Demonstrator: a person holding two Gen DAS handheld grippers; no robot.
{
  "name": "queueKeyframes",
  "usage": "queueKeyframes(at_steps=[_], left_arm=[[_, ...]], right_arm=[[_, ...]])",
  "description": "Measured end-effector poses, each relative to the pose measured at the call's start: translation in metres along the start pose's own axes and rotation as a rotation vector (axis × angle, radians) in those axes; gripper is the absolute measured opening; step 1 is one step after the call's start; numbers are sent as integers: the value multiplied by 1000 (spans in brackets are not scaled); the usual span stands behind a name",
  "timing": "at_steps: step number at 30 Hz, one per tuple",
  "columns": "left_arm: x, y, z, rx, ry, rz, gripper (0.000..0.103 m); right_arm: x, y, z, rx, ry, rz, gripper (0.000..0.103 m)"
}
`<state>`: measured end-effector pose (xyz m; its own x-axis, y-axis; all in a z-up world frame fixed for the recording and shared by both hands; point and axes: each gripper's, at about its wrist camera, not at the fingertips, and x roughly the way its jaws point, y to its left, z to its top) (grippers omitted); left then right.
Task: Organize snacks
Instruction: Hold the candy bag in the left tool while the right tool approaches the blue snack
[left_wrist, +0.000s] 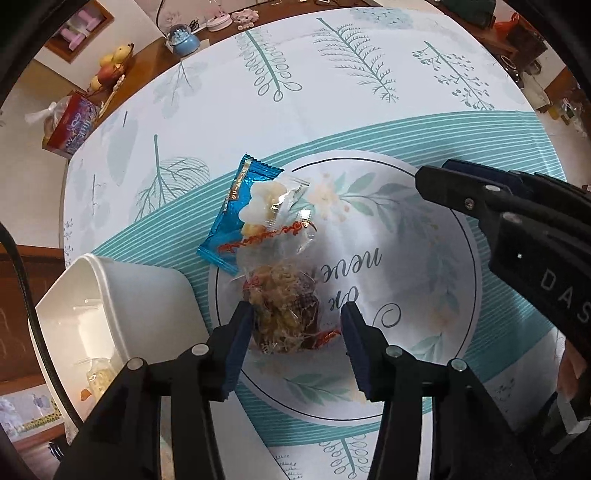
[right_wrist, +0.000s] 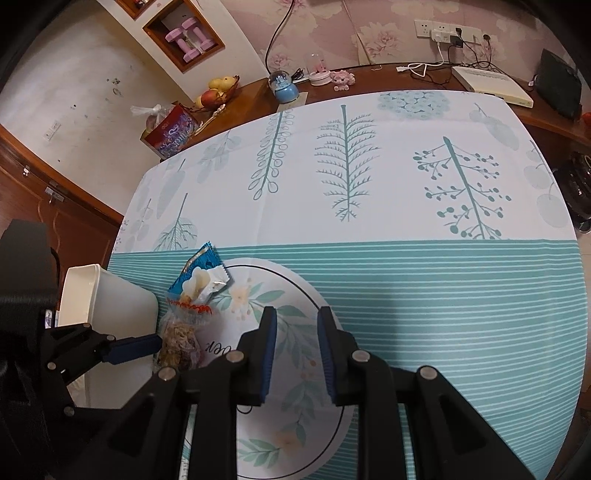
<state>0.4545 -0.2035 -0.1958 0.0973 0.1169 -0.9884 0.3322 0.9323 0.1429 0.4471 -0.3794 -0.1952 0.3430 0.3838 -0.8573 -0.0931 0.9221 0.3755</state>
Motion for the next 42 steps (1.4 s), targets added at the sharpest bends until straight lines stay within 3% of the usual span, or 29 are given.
queueKeyframes(at_steps=[3,5,9,11,13,14,19,21,23,24,28,34,42], left_arm=[[0,3,-2,-4,-9,-2,44],[-2,3,-3,-13,-15,-4,36],[-4,7,-7,-21,-19,-16,33],[-11,9,-9,-23,-42,-4,19],[-19,11,-13,-18,-48,-28,18],[-21,13,-15,-21,-42,-45,1],[-30,14,-21,-42,-30,-81,4],[-32,16,-21,-60,-31,-110,10],[-31,19,-23,-78,-20,-121,27],[-30,20,-24,-84,-14,-128,30],[-27,22,-27,-114,-2,-168,35],[-12,32,-25,-205,57,-181,41],[-11,32,-21,-218,45,-151,46]], right_arm=[[0,-1,0,-1,0,-9,23],[0,-2,0,-1,-1,-8,23],[-1,-1,0,-5,-1,-9,23],[-1,0,0,-9,1,-11,23],[-1,2,0,-11,2,-16,23],[-1,4,0,-14,2,-16,23],[3,11,1,10,9,25,23],[6,14,2,28,14,50,23],[9,18,3,32,20,71,23],[11,20,5,36,24,85,23],[24,28,9,57,56,147,39],[34,29,16,75,78,176,40],[42,28,18,90,102,231,40]])
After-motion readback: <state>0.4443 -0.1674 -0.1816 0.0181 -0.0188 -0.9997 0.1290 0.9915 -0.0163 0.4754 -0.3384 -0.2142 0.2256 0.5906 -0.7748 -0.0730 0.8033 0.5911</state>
